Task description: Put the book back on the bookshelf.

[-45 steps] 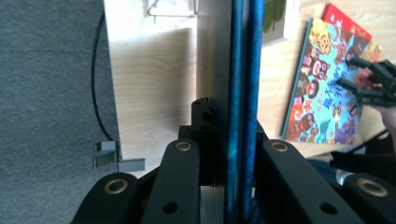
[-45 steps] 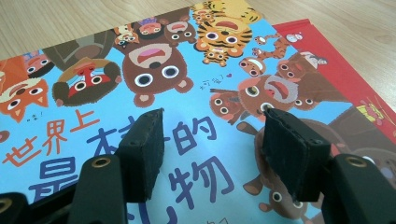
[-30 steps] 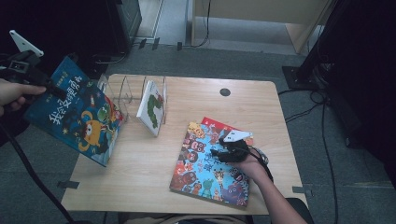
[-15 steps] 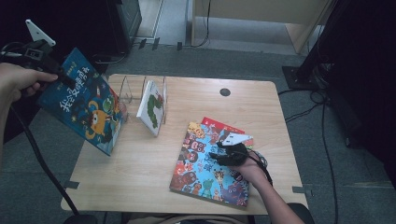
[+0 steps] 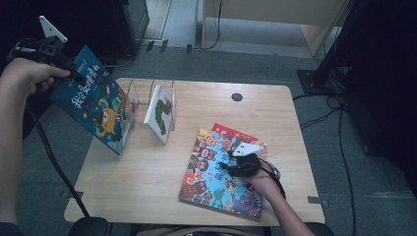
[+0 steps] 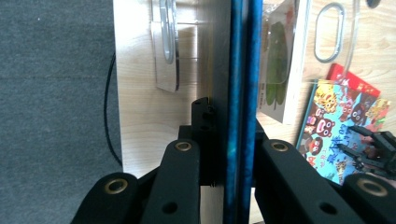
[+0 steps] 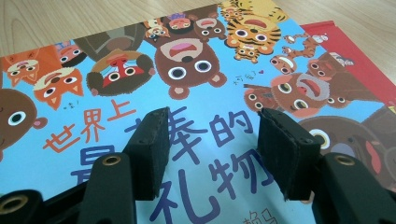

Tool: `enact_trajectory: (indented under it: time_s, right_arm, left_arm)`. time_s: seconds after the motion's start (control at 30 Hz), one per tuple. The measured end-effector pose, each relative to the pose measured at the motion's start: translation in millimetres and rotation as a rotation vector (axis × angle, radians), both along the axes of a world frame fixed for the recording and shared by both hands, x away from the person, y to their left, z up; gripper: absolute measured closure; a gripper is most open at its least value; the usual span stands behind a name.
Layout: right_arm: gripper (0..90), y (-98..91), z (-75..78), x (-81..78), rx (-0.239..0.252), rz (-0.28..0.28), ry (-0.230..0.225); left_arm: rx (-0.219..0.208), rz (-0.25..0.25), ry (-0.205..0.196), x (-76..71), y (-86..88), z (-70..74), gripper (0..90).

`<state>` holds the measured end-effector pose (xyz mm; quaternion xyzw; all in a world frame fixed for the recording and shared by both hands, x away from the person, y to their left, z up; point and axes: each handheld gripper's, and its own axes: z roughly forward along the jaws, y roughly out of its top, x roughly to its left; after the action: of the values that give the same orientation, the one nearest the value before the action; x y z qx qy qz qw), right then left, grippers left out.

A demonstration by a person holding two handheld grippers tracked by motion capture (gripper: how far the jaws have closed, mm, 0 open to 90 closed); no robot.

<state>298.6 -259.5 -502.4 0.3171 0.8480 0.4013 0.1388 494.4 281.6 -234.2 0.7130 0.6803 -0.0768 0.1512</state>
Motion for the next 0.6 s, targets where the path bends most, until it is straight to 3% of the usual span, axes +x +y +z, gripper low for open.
enact_trajectory:
  time_s: [0.6]
  right_arm:
    - [44.0,-0.6,0.1,-1.2,0.000,-0.007,0.005]
  left_arm:
    - [0.006,0.027,0.001,15.2,-5.4,-7.9,82.6]
